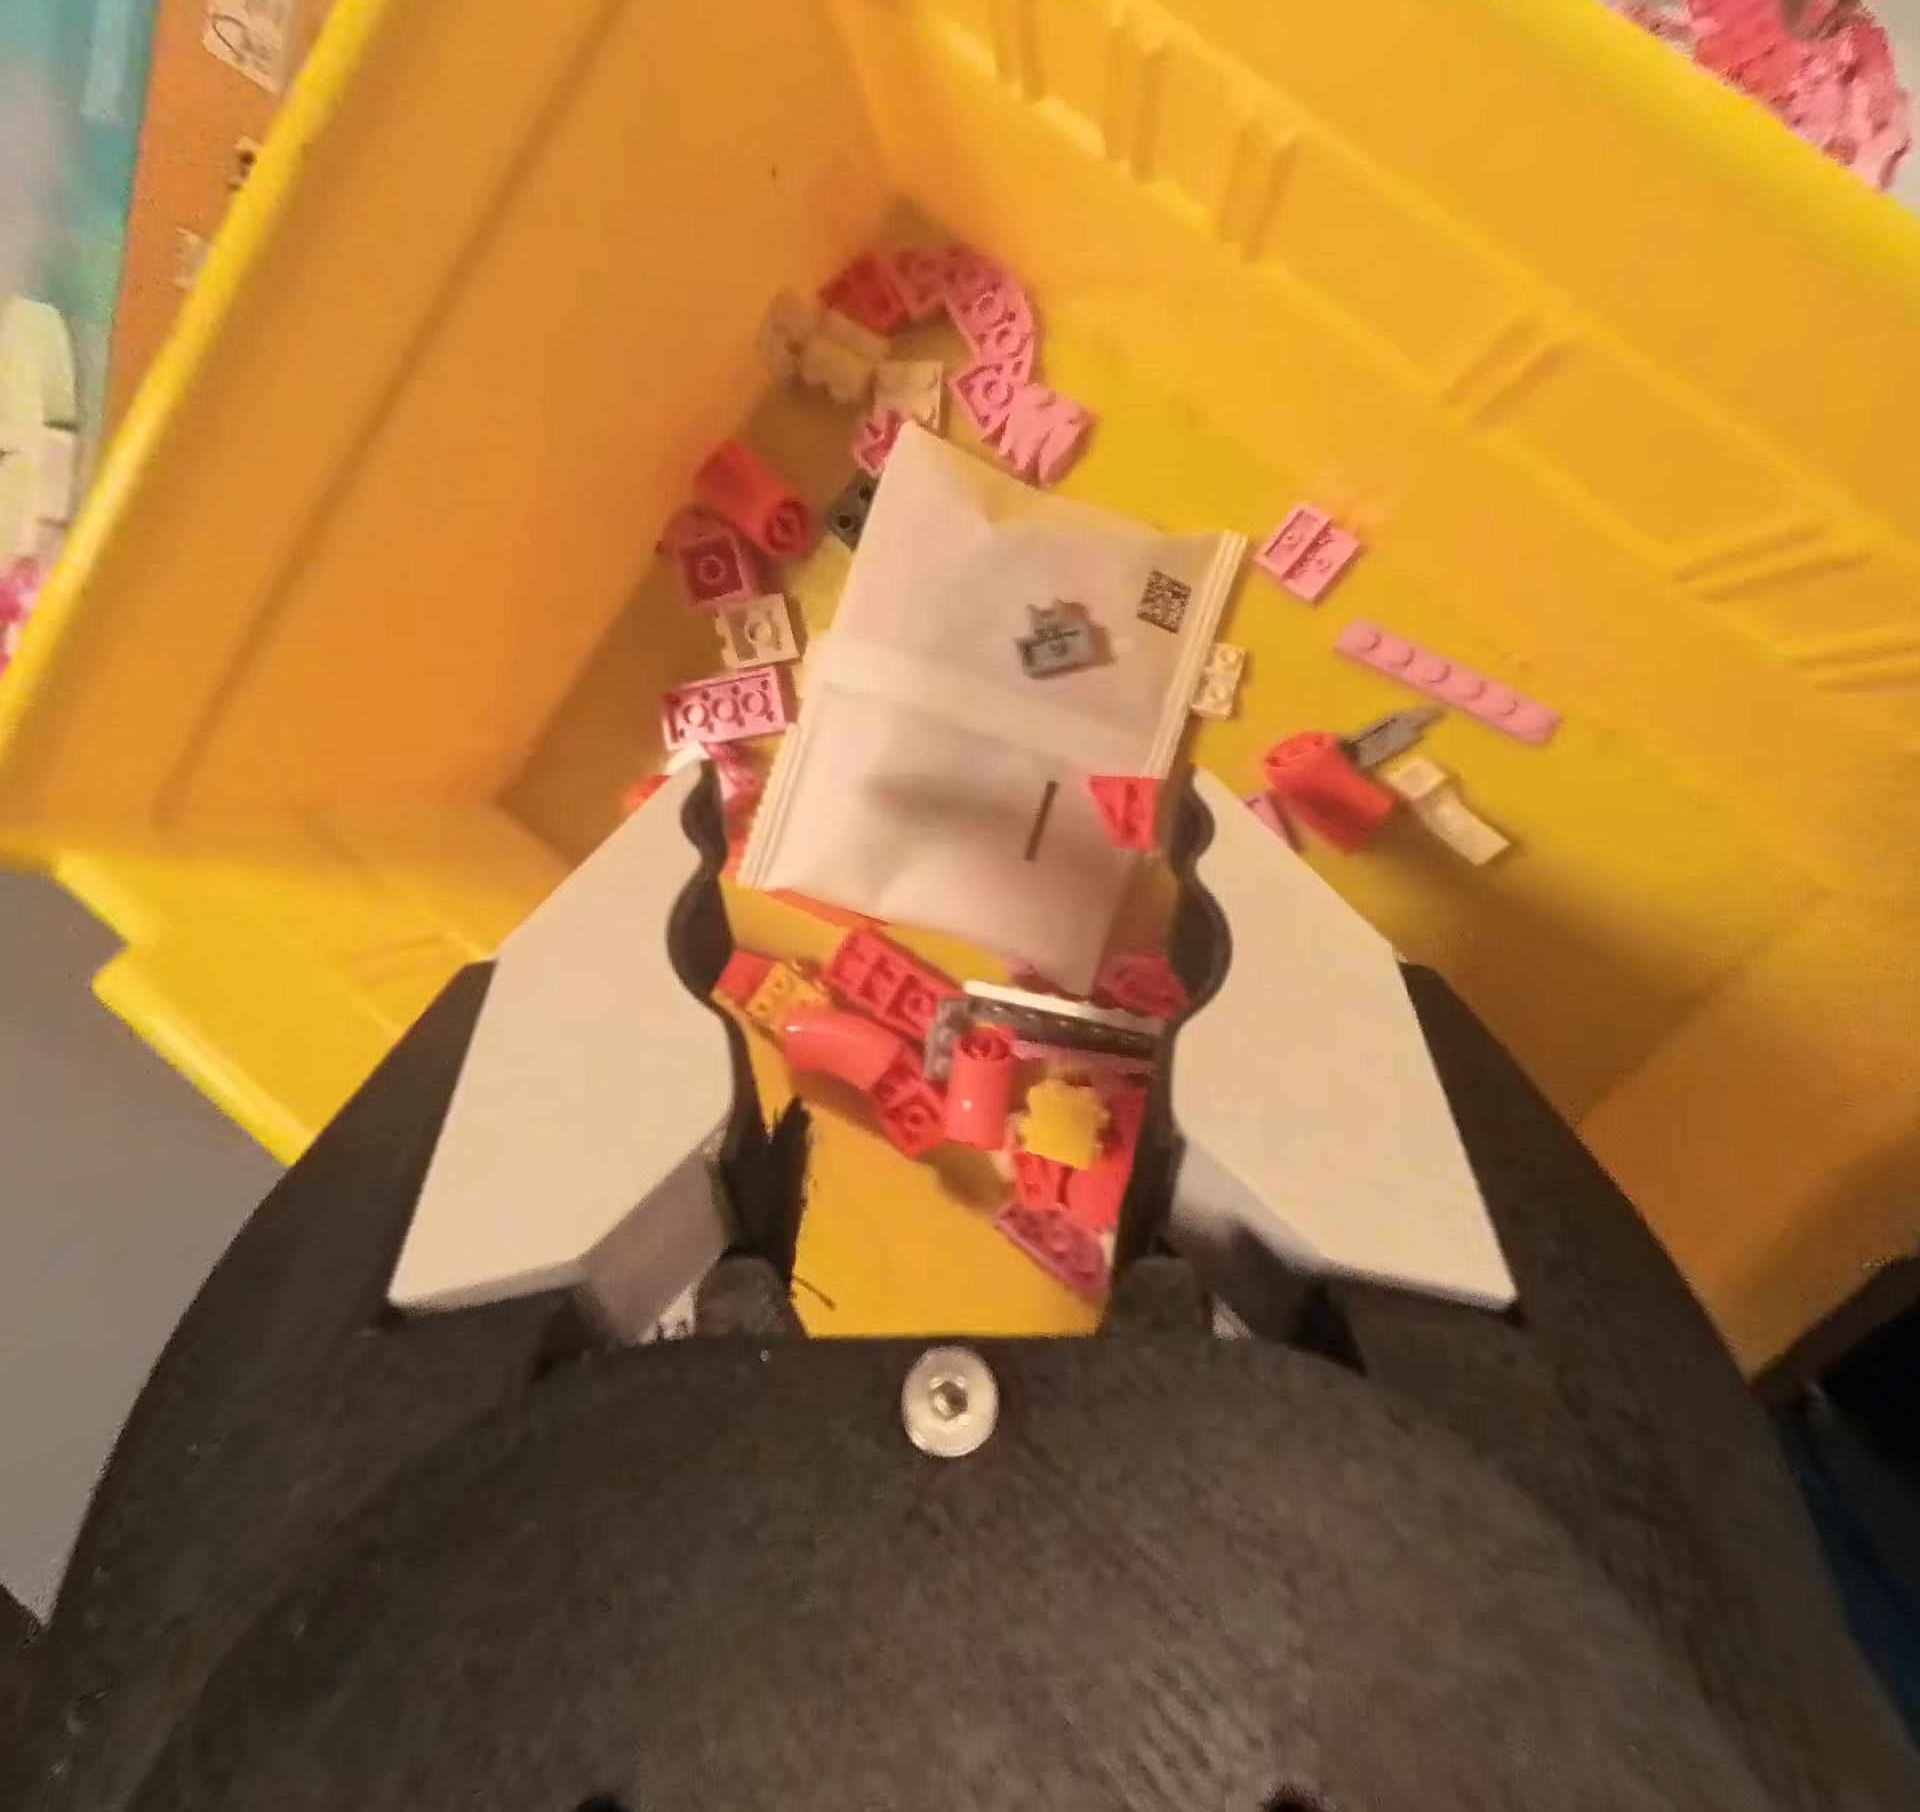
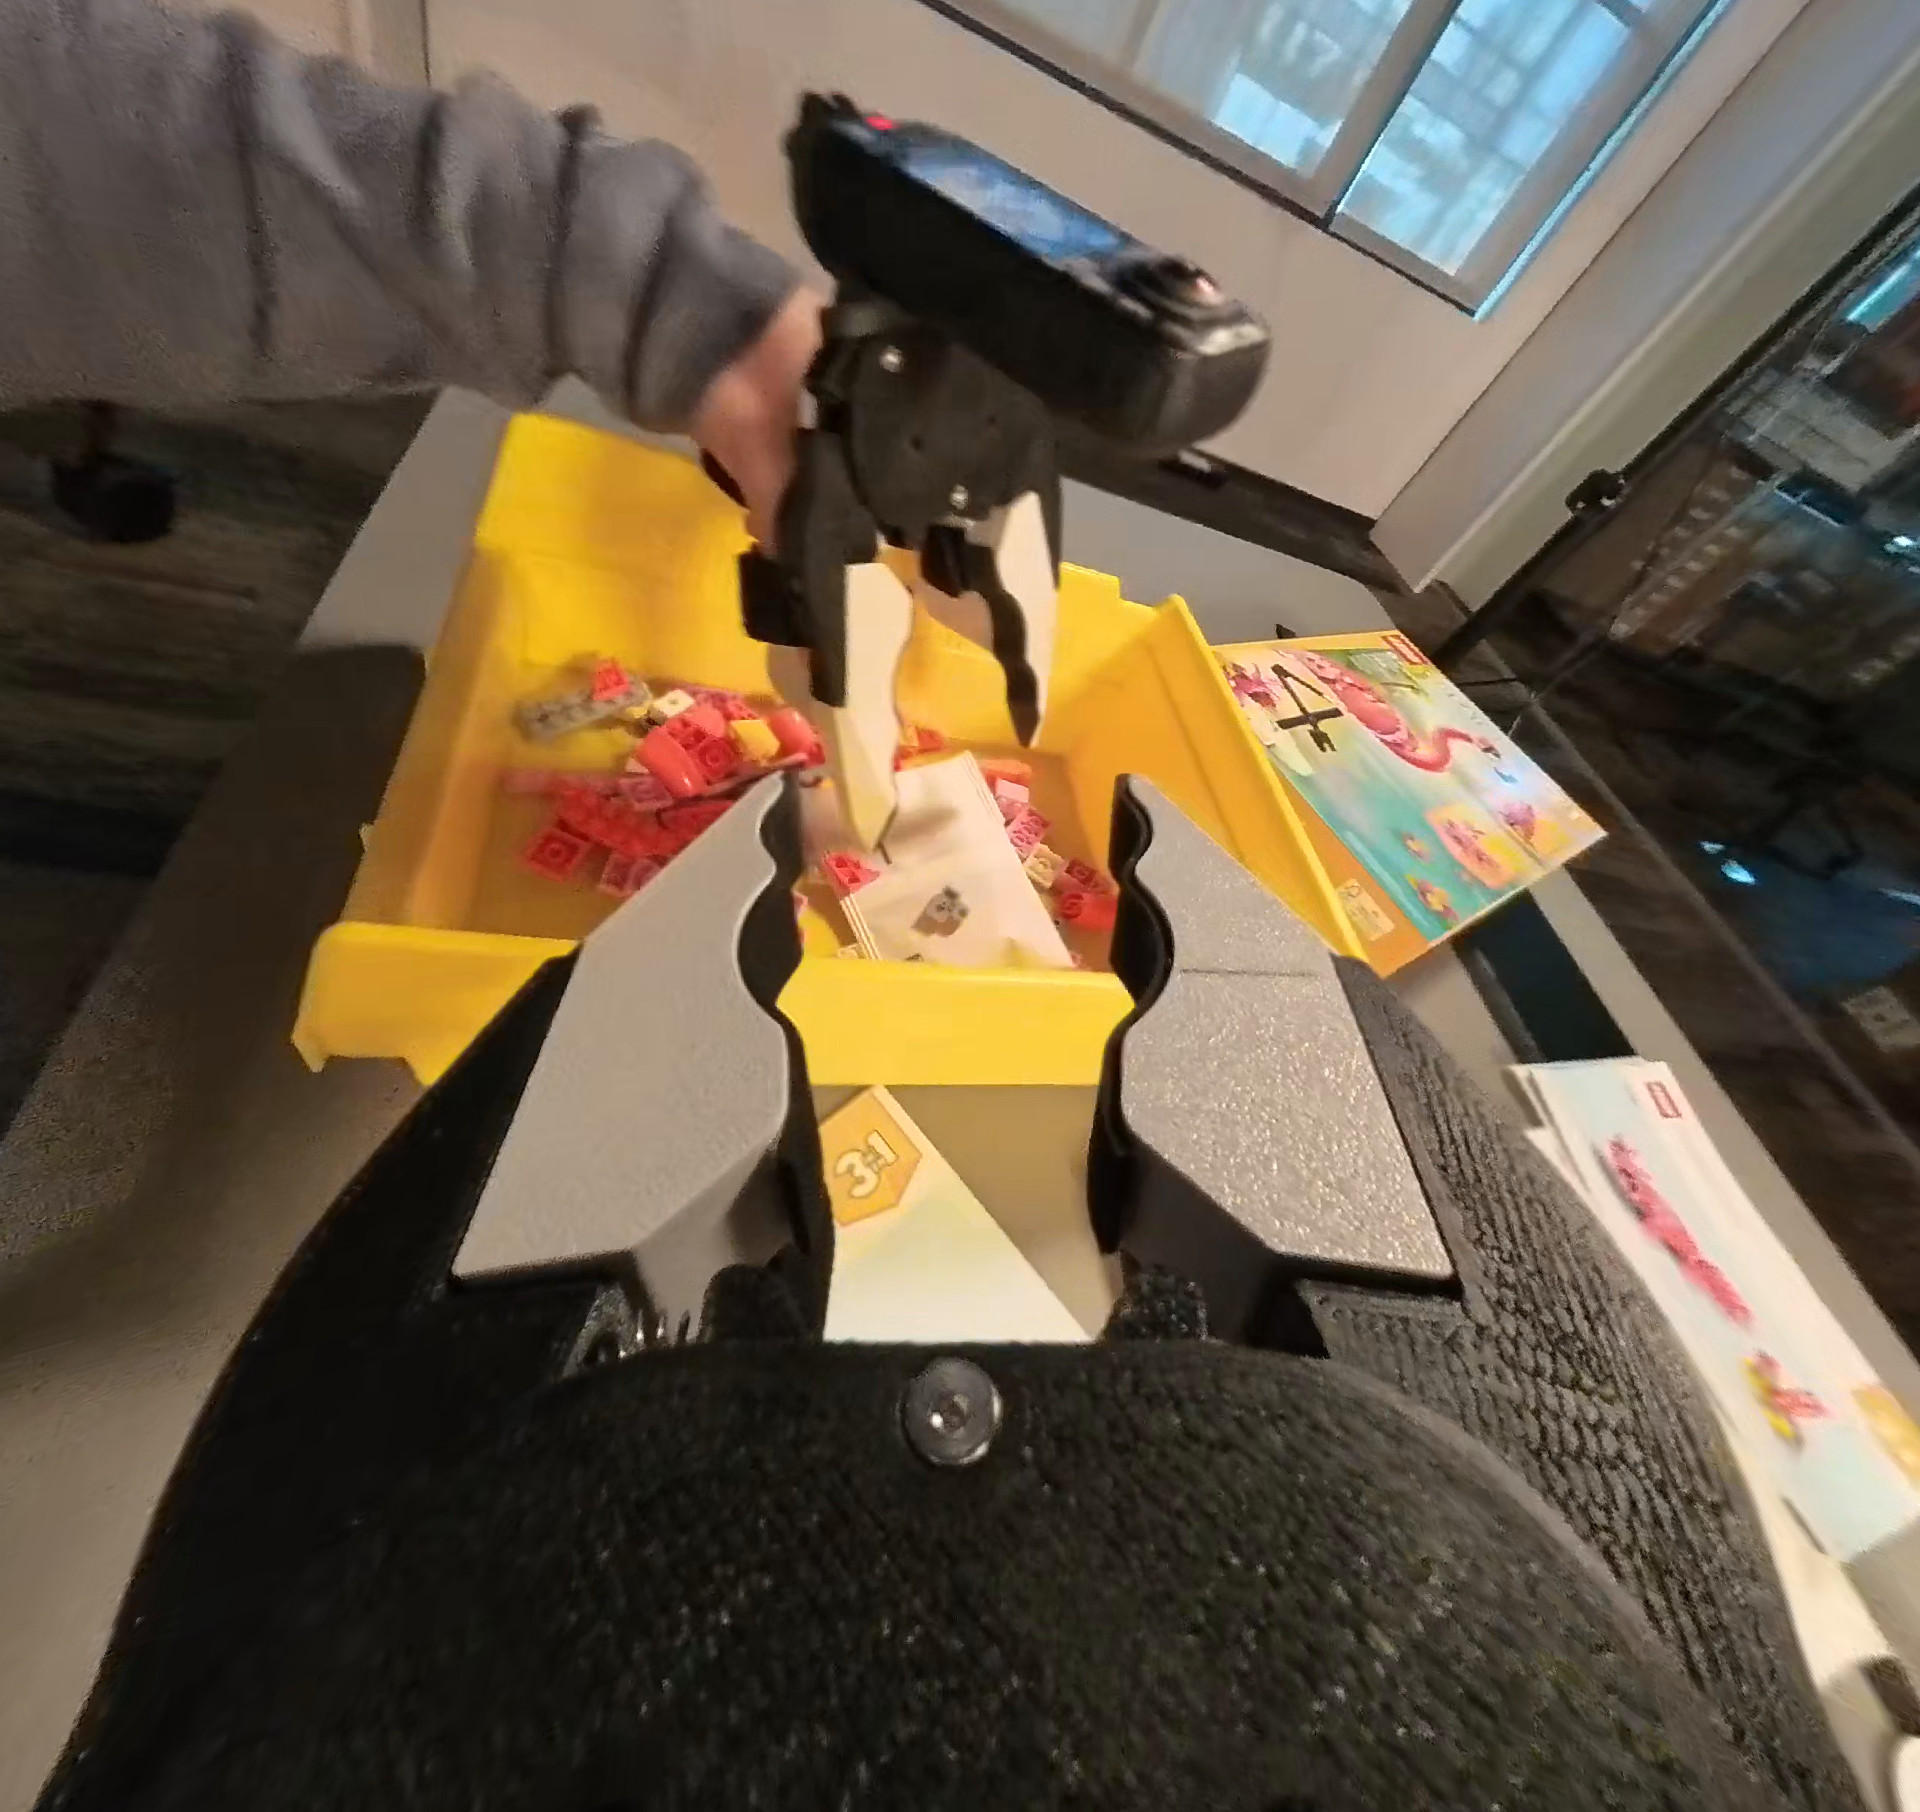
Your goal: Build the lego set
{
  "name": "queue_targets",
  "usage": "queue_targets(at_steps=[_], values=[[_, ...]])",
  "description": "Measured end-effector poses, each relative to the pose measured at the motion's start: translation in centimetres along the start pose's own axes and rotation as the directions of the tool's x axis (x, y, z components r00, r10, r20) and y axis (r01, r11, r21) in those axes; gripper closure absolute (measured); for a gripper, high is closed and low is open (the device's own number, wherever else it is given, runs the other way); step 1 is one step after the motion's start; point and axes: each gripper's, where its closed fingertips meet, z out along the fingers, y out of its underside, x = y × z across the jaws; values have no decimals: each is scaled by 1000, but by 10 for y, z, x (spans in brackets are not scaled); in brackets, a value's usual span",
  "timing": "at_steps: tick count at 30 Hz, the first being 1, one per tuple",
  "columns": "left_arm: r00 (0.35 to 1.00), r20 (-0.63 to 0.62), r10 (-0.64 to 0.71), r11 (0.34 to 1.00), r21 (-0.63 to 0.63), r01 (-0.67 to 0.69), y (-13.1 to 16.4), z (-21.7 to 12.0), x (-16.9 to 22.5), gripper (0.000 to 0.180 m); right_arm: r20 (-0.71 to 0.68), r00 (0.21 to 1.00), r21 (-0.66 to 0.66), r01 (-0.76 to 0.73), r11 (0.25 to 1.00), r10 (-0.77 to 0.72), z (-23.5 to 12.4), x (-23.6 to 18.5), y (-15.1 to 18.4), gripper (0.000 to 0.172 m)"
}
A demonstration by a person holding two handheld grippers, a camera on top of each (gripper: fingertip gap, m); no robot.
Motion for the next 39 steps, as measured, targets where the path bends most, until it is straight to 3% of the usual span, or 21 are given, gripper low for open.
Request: queue_targets(at_steps=[6,11,17,21,28,30,33,36,39], values=[[995,-90,32,960,-275,-56,23,26,-17,104,22,997,9,-69,998,69,4,2,8,114],[991,-108,74,936,-336,-107,26,29,-20,120,35,993,-12,-115,993,116,9,9,17,114],[972,80,221,961,-189,-203,19,11,-33,180,97,961,-64,-252,966,258,20,25,31,114],[945,176,276,960,-104,-261,22,-2,-27,180,226,914,-134,-313,940,337,42,25,31,116],[890,325,320,919,123,-376,-6,-53,-7,180,391,885,-293,-143,946,254,83,22,38,126],[871,348,346,902,132,-411,-9,-61,0,180,449,852,-332,-120,936,269,88,14,39,139],[871,348,345,902,133,-411,-10,-65,8,180,514,794,-367,-138,920,324,94,-2,37,142],[871,357,339,902,139,-408,-13,-67,12,180,516,803,-360,-113,926,298,99,-8,36,162],[880,347,325,905,157,-396,-14,-69,14,180,524,812,-364,-59,929,257,99,-14,39,171]])
